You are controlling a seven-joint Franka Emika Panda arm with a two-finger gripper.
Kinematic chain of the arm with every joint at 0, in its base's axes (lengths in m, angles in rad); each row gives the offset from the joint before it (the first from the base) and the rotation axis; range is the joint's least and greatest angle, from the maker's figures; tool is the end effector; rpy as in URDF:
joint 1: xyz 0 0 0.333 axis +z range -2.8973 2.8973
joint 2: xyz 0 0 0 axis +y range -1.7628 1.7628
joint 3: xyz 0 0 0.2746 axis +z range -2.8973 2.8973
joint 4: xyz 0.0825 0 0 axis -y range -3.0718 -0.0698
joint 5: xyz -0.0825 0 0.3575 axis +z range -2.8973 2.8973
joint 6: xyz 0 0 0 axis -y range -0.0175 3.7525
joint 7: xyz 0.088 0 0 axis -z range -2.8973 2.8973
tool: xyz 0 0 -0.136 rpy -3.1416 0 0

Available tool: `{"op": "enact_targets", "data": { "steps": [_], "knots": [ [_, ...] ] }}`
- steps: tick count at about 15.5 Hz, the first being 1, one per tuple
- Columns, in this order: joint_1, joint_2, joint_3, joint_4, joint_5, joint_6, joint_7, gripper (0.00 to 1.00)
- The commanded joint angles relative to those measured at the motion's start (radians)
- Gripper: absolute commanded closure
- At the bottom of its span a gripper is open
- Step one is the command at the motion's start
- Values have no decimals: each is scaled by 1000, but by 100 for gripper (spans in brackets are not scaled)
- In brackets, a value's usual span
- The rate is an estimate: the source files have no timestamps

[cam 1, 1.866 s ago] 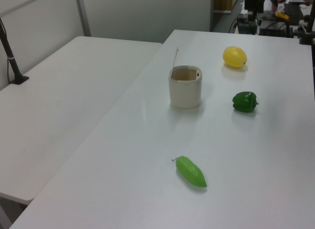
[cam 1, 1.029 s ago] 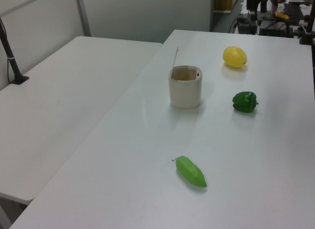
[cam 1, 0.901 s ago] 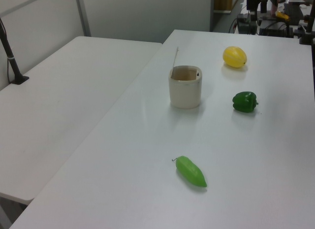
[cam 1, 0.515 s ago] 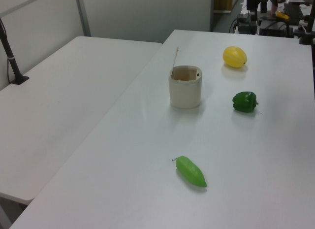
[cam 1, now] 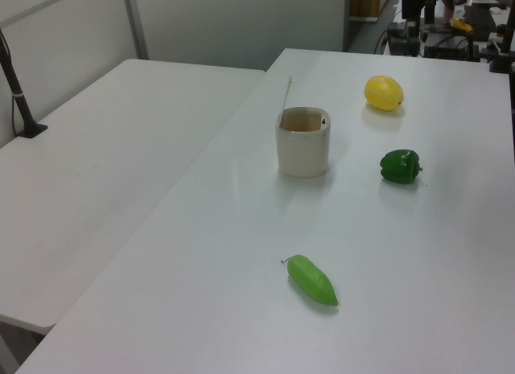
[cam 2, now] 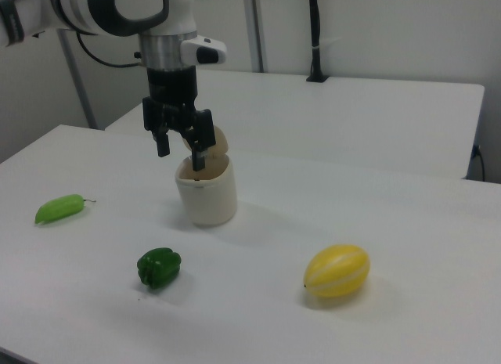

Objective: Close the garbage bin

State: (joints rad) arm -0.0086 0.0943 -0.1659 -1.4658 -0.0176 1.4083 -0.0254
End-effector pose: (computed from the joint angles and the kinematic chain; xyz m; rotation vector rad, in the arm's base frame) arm 0.5229 -0.0912 0.5379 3.1056 -0.2351 -0.2388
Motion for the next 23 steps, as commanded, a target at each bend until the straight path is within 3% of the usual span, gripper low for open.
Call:
{"op": "enact_targets", "data": {
  "steps": [1,5,10,11,13,15,16,17,23],
  "knots": [
    [6,-1,-1,-5,19,-3,13,0],
    [15,21,5,-5,28,1,16,0],
    [10,39,6,-5,28,121,24,0],
    [12,38,8,-8,28,121,18,4],
    [13,38,8,-11,44,123,18,28],
    [7,36,8,-13,74,147,16,74],
    [7,36,8,-13,83,167,19,92],
    [10,38,8,-13,90,187,22,100],
    [33,82,9,39,113,368,31,100]
  ]
}}
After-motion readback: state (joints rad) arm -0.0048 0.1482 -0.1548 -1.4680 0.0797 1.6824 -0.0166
